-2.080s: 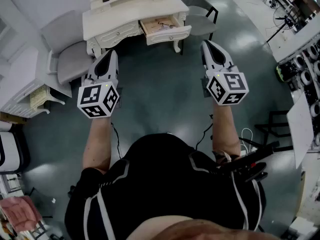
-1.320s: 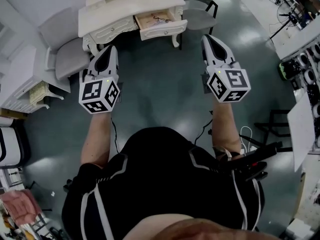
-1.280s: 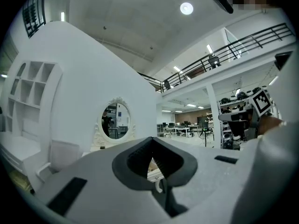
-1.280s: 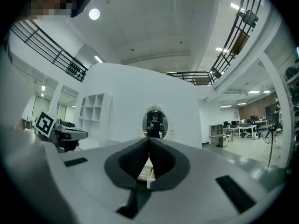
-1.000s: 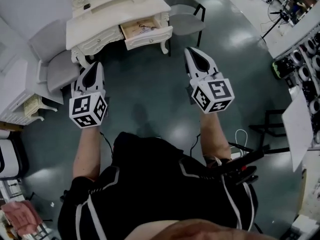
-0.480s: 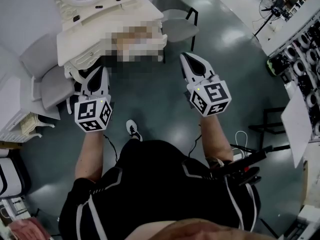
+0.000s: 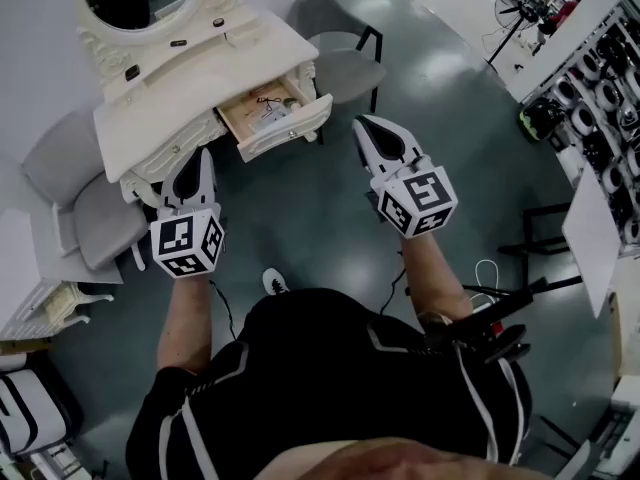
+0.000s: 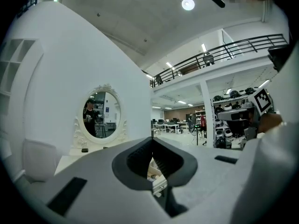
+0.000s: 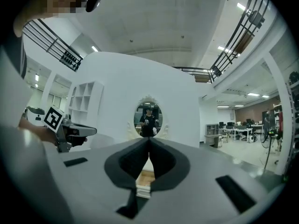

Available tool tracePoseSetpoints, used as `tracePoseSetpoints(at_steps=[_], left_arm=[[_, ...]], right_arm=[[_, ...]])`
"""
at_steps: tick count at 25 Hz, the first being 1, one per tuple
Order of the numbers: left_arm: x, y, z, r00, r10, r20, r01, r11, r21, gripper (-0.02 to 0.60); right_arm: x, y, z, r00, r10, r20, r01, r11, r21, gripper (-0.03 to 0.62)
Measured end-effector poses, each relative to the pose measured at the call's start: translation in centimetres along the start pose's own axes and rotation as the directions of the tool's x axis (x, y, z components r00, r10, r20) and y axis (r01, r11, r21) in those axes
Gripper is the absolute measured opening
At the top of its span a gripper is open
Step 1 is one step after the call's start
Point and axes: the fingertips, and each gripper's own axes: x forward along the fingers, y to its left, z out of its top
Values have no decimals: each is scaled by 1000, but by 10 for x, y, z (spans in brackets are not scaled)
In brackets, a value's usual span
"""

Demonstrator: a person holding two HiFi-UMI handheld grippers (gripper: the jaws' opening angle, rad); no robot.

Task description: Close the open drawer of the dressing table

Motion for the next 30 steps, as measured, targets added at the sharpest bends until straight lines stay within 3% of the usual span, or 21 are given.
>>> tracePoseSetpoints(at_steps=[7,12,16,20,23,30], left_arm=[[36,55,-7,999,-39,2,39,999,-6,5],[60,88,-36,997,-52,-51,51,998,-26,5],[70,97,-66,994,-72,-80,69,997,-38,5],[87,111,-106,988,-68,-137,53,993,-106,5],[99,115,-134,982,-54,-181,39,996,-82,5],[133,117,-195,961,-19,-276,-12,994,-113,5]], right_arm=[[68,3,-16,999,-27,-17,26,1000,-10,12],[119,4,-47,997,-43,-69,45,999,23,18],[150,8,-87,993,-18,-121,23,999,39,15],[181,-4,-132,985,0,-171,10,998,59,7],[204,-15,-173,977,17,-211,-4,998,59,6],[242,-42,-281,924,31,-380,-25,999,22,5]])
